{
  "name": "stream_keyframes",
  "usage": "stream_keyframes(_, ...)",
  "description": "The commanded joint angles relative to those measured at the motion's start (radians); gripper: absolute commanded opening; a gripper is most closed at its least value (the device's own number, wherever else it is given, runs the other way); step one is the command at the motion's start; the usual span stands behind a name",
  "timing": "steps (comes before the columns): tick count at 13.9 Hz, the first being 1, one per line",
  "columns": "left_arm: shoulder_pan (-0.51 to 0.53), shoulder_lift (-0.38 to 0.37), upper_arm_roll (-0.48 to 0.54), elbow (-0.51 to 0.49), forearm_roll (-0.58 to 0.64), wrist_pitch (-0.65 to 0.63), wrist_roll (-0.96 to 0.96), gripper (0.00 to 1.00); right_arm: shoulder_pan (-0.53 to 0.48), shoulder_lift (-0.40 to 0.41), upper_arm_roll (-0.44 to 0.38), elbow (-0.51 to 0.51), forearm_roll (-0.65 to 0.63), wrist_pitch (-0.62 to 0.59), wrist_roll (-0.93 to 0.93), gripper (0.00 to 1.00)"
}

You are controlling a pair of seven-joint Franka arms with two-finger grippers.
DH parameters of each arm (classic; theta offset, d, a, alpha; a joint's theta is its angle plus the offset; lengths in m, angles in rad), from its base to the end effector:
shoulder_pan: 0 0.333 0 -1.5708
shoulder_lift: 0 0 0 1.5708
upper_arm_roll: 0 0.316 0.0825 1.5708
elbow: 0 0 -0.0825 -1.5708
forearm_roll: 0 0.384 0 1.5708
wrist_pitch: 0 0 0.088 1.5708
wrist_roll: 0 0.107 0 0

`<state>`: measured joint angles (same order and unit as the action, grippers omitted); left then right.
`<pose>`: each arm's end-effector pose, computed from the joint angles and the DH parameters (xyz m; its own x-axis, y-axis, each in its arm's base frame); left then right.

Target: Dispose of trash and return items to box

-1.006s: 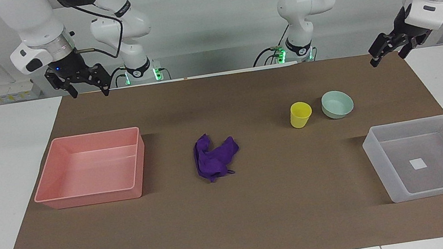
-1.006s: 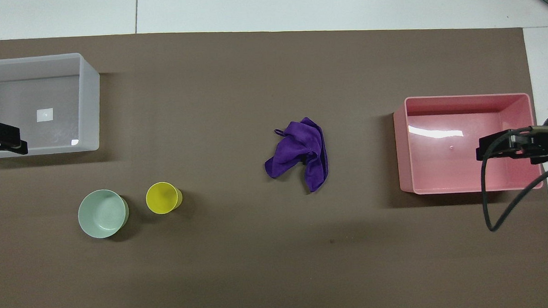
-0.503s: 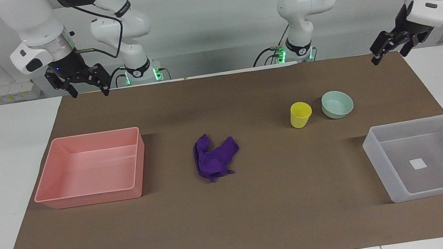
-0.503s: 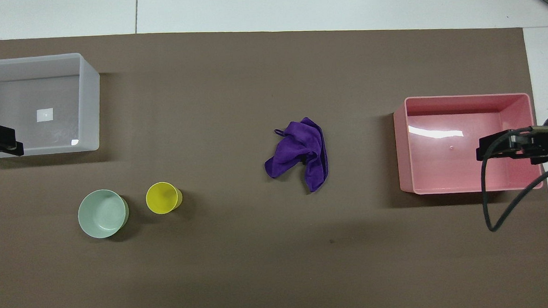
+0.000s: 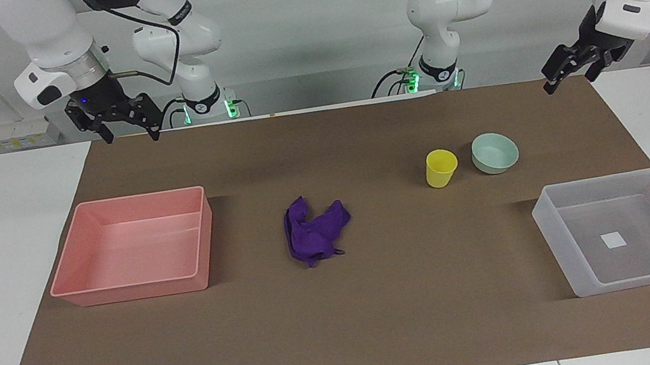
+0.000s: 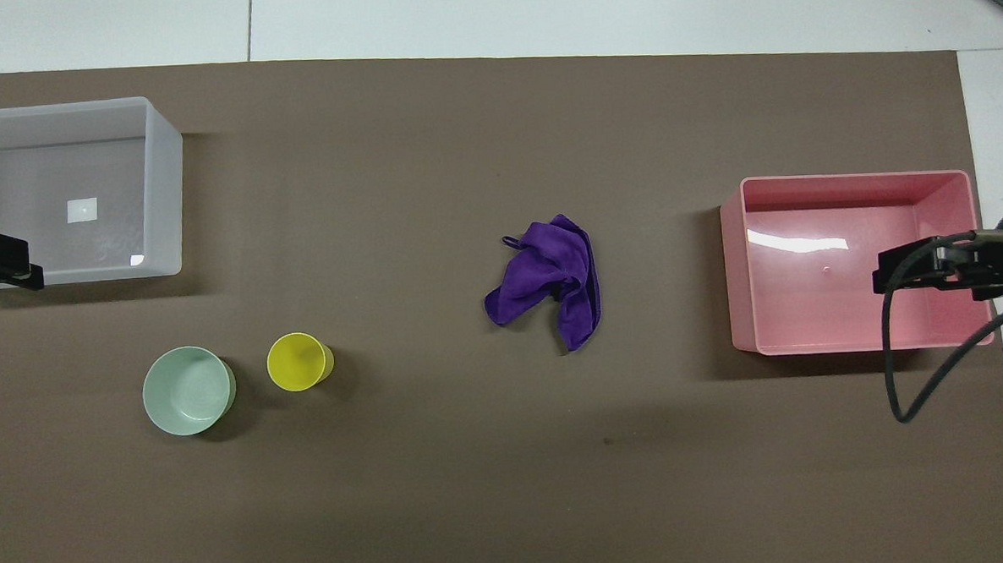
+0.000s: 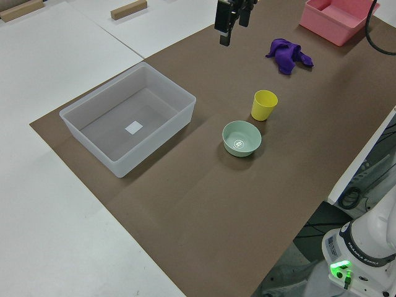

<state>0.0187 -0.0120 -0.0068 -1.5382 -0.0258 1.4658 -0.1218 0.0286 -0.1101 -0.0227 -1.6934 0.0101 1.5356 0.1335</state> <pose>0.5400 0.0034 0.6374 0.9894 0.1306 -0.0630 0.1319 -0.9911 0.0182 0.5151 0.0035 0.6228 0.9907 -0.1266 -0.0490 -0.1271 -0.9919 -0.0061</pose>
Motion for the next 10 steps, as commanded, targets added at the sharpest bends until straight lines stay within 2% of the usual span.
stream_keyframes(1,0.007,-0.016,-0.004,-0.01,-0.011,-0.018,0.002,1.0,-0.006,-0.02,0.003,-0.022,0.016,0.012,0.014,1.0)
stream_keyframes(10,0.007,-0.016,-0.004,-0.011,-0.011,-0.019,0.004,1.0,-0.009,-0.034,0.003,-0.058,0.045,0.064,0.046,1.0)
